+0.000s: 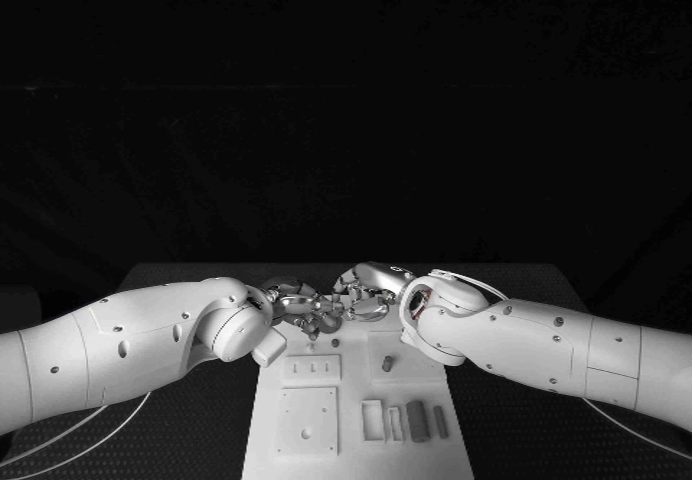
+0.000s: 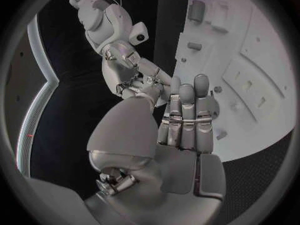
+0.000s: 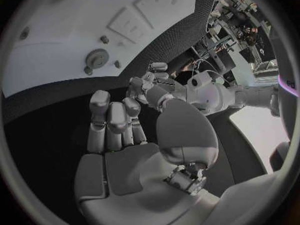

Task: Assemble the parts on the task board

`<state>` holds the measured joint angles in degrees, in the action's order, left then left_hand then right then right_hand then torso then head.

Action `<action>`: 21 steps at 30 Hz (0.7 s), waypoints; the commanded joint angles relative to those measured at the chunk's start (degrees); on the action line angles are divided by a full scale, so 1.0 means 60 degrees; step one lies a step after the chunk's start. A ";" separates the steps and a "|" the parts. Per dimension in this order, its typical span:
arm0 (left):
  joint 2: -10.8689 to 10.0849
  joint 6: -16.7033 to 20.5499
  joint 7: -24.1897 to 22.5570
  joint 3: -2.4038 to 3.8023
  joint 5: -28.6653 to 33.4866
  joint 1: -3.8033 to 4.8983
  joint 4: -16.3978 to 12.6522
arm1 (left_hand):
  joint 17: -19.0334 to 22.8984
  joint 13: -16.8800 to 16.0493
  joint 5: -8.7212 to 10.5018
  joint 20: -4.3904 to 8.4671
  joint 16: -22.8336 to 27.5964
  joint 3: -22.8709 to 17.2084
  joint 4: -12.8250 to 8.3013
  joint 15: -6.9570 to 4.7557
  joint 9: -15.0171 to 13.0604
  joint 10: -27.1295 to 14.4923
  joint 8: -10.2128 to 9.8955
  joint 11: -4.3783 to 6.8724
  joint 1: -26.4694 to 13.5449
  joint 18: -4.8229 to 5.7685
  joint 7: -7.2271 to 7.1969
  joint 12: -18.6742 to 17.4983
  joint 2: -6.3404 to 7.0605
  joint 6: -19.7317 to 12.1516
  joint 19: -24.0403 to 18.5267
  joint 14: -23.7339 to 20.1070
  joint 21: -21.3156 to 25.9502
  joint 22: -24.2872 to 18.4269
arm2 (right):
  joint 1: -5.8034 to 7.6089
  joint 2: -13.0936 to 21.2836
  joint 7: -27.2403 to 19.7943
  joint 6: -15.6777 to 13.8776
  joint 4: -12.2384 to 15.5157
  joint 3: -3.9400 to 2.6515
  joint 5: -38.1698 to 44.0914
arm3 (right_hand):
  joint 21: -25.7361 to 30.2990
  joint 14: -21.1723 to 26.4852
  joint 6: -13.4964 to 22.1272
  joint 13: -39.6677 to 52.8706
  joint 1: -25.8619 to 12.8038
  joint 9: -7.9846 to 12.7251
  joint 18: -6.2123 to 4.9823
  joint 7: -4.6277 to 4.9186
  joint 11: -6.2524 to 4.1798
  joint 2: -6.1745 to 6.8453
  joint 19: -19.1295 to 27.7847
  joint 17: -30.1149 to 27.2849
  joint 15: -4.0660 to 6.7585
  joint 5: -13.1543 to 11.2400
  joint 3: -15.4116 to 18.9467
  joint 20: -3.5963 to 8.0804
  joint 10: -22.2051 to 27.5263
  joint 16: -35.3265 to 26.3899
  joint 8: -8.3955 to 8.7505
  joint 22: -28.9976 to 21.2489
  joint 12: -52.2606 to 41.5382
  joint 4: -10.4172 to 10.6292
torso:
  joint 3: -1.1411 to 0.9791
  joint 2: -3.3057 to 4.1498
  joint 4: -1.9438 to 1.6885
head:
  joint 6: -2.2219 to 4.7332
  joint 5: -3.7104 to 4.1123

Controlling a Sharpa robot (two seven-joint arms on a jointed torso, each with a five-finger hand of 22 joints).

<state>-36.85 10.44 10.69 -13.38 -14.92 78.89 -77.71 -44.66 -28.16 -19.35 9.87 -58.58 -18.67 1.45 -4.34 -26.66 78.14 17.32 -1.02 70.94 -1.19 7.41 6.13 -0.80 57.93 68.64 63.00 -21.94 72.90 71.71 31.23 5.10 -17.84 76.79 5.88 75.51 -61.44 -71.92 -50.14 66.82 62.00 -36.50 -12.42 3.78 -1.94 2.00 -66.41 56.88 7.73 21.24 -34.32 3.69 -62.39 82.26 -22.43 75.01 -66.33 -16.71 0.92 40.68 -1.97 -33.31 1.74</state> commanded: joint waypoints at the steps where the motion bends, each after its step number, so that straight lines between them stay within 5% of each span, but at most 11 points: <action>1: 0.0039 0.0111 -0.0342 0.0054 0.0365 0.0042 -0.0017 | 0.0029 -0.0182 0.0019 0.0087 -0.0076 -0.1104 -0.1228 -0.0099 -0.0392 -0.0021 0.0246 0.0001 -0.1486 -0.0231 -0.0386 0.0202 -0.0101 0.0640 0.0098 0.0058 0.0099 0.0134 | -0.0065 -0.0021 -0.0098 0.0315 0.0045 0.0038 0.0080 | -0.0052 0.0011 -0.1940 -0.0009 -0.0068 -0.0004 -0.0429 -0.0013 -0.0086 0.0028 0.0005 -0.0008 0.0083 0.0062 -0.0048 0.0044 0.0012 -0.0013 -0.0014 0.0137 -0.0032 0.0000 | 0.0003 0.0003 -0.0002 | -0.0018 0.0012; 3: 0.0043 0.0121 -0.0340 0.0054 0.0426 0.0038 -0.0004 | 0.0068 -0.0287 0.0016 0.0134 -0.0121 -0.2124 -0.2268 -0.0118 -0.0451 -0.0082 0.0276 0.0024 -0.2824 -0.0234 -0.0417 0.0340 -0.0241 0.0656 0.0252 0.0112 0.0171 0.0274 | -0.0068 -0.0020 -0.0097 0.0316 0.0042 0.0038 0.0080 | -0.0052 0.0008 -0.1939 -0.0009 -0.0068 -0.0006 -0.0429 -0.0013 -0.0086 0.0029 0.0005 -0.0003 0.0083 0.0062 -0.0049 0.0044 0.0011 -0.0012 -0.0013 0.0137 -0.0032 0.0001 | 0.0001 0.0003 -0.0002 | -0.0024 0.0019; 8: 0.0041 0.0189 -0.0344 0.0054 0.0628 0.0031 0.0013 | 0.0046 -0.0480 -0.0626 0.0183 -0.0278 -0.2716 -0.2768 -0.0190 -0.0592 0.0021 0.0498 0.0099 -0.3948 -0.0187 -0.0510 0.0638 -0.0446 0.0824 0.0451 0.0216 0.0202 0.0488 | -0.0088 -0.0025 -0.0089 0.0310 0.0011 0.0039 0.0080 | -0.0051 0.0007 -0.1940 -0.0010 -0.0071 -0.0009 -0.0429 -0.0013 -0.0086 0.0030 0.0005 -0.0003 0.0083 0.0062 -0.0050 0.0044 0.0011 -0.0014 -0.0011 0.0136 -0.0030 0.0001 | -0.0006 -0.0005 0.0001 | -0.0044 0.0023; 11: 0.0042 0.0228 -0.0363 0.0054 0.0630 0.0031 0.0014 | 0.0003 -0.0577 -0.1060 0.0232 -0.0449 -0.2845 -0.2961 -0.0243 -0.0646 0.0067 0.0610 0.0150 -0.4219 -0.0183 -0.0562 0.0800 -0.0463 0.0891 0.0540 0.0254 0.0115 0.0569 | -0.0102 -0.0026 -0.0088 0.0305 0.0002 0.0039 0.0080 | -0.0050 0.0003 -0.1940 -0.0011 -0.0072 -0.0011 -0.0429 -0.0013 -0.0086 0.0030 0.0005 0.0003 0.0083 0.0062 -0.0051 0.0044 0.0010 -0.0013 -0.0010 0.0136 -0.0029 0.0001 | -0.0010 -0.0002 0.0000 | -0.0046 0.0026; 21: 0.0055 0.0200 -0.0363 0.0054 0.0559 0.0028 0.0011 | 0.0022 -0.0616 -0.1052 0.0252 -0.0500 -0.2927 -0.2979 -0.0256 -0.0660 0.0038 0.0642 0.0160 -0.4252 -0.0177 -0.0570 0.0861 -0.0394 0.0879 0.0529 0.0239 0.0066 0.0577 | -0.0111 -0.0030 -0.0074 0.0327 -0.0022 0.0040 0.0079 | -0.0048 0.0006 -0.1941 -0.0012 -0.0075 -0.0019 -0.0429 -0.0014 -0.0086 0.0030 0.0005 -0.0007 0.0084 0.0063 -0.0056 0.0044 0.0008 -0.0018 -0.0006 0.0134 -0.0025 0.0002 | -0.0011 0.0002 -0.0008 | -0.0043 0.0046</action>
<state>-36.76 11.35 10.83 -13.46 -12.42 78.65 -77.45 -44.57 -31.82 -25.79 11.15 -61.27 -35.85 -16.54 -5.63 -30.55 78.46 20.91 -0.35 45.59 -1.08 6.92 11.15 -3.38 59.88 71.77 64.44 -21.26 74.94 71.51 31.14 4.68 -17.94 76.72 5.80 75.48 -61.44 -71.99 -50.14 66.82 62.01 -36.55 -12.43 3.77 -2.09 1.99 -66.41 56.88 7.78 21.29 -34.31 3.67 -62.25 82.26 -22.08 75.01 -66.33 -16.70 0.87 40.66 -2.02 -33.63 2.00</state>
